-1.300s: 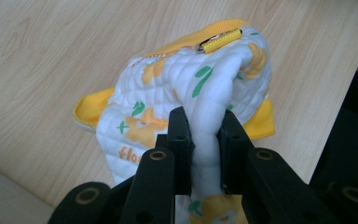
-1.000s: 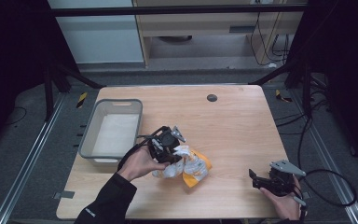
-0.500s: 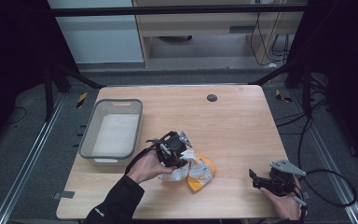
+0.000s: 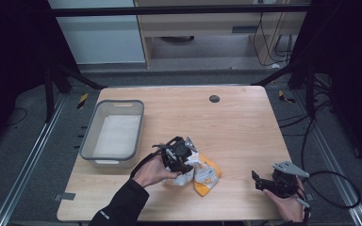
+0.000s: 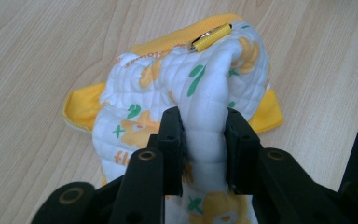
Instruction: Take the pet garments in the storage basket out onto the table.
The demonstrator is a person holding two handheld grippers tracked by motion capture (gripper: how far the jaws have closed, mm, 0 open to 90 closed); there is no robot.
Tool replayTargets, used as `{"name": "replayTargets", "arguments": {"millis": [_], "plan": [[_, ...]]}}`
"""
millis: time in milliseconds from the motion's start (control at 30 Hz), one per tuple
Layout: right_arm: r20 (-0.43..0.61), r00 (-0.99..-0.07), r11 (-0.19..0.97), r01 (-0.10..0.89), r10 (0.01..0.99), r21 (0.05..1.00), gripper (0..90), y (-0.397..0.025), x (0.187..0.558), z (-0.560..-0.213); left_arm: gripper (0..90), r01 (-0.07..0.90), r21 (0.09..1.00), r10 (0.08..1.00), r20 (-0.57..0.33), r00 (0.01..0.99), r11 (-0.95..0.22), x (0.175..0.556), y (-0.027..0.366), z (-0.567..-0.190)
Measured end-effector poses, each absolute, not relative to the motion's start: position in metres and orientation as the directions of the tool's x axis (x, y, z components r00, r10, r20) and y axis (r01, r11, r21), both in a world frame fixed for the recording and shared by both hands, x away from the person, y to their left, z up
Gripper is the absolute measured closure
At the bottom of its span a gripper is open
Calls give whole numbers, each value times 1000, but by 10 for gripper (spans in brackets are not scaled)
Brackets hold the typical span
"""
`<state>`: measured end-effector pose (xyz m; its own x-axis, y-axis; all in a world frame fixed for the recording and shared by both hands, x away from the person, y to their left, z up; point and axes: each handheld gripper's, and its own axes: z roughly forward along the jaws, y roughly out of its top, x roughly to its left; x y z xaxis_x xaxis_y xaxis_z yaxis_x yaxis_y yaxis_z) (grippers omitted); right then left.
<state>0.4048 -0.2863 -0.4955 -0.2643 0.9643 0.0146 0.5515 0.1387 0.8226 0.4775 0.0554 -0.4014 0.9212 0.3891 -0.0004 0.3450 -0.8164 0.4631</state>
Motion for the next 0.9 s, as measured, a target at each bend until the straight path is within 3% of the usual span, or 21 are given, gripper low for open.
{"name": "replayTargets", "arguments": {"millis": [167, 233, 500, 900], "plan": [[17, -263, 137, 553, 965, 822, 81, -287, 405, -496, 624, 349, 458, 394, 5, 919, -818, 477, 56, -404], [16, -263, 137, 552, 965, 822, 80, -287, 405, -495, 541, 353, 463, 402, 8, 916, -813, 477, 56, -404], [20, -263, 135, 556, 965, 820, 79, -286, 405, -496, 362, 347, 456, 392, 5, 920, -820, 477, 58, -406], [16, -261, 137, 556, 965, 820, 76, -287, 405, -496, 282, 343, 514, 418, 33, 908, -786, 471, 68, -399]]}}
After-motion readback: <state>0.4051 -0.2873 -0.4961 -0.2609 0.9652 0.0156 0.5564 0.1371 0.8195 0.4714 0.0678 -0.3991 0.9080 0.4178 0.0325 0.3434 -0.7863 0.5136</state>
